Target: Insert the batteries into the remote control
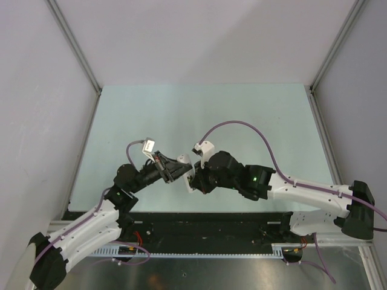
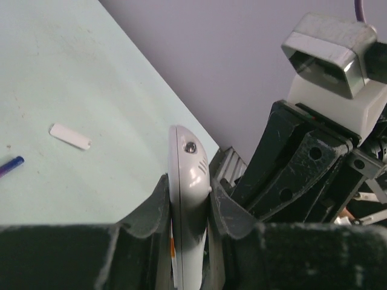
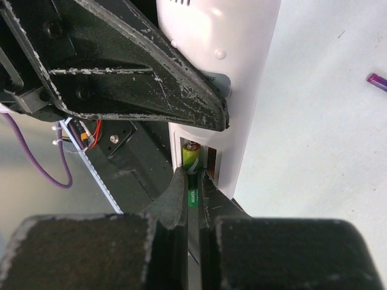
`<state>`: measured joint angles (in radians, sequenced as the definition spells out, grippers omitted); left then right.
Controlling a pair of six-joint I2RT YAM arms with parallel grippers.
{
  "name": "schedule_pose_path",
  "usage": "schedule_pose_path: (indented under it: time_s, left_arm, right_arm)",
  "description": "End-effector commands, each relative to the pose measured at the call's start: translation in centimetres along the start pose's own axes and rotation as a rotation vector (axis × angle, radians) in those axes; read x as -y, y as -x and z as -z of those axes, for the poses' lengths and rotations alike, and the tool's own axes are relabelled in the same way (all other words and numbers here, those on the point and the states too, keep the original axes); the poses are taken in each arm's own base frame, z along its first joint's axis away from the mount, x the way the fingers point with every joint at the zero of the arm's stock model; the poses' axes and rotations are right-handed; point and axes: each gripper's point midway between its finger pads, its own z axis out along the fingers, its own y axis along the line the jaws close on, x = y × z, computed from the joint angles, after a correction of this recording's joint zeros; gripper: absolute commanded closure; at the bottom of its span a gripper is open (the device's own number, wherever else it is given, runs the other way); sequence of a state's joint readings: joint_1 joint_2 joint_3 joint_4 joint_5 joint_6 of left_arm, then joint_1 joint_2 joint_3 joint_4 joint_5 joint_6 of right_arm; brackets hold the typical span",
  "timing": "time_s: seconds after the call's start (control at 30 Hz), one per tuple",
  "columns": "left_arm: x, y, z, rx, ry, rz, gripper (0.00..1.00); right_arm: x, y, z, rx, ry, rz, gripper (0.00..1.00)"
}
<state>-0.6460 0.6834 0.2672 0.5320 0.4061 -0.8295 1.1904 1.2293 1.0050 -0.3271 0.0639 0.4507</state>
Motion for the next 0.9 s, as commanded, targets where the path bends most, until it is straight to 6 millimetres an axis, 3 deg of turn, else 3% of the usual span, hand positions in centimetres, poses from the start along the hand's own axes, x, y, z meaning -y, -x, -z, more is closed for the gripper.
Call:
schedule_pose_path:
  time_s: [0.0, 0.23, 0.47, 0.63, 0.87]
  left_arm:
    - [5.2, 1.2, 0.0, 0.011, -0.207, 0.103, 1.0]
    - [6.9, 3.1, -0.7, 0.053, -0.262, 0.214, 1.0]
    - [8.7, 5.7, -2.0, 0.083, -0.312, 0.347, 1.0]
    - [9.5, 7.3, -2.6, 0.12, -0.337, 0.383, 1.0]
    - [9.5, 7.9, -3.5, 0.132, -0.36, 0.412, 1.0]
  right_arm:
    - [0.3, 4.6, 0.3, 0.166, -0.066, -0.004, 1.0]
    - [0.8, 6.7, 1.7, 0.23, -0.119, -0.013, 1.0]
    - [0.9, 8.2, 1.8, 0.226, -0.166, -0.011, 1.0]
    - [1.1, 8.5, 1.9, 0.208, -0.192, -0.037, 1.0]
    - [1.9, 8.2, 2.0, 0.176, -0.218, -0.082, 0.99]
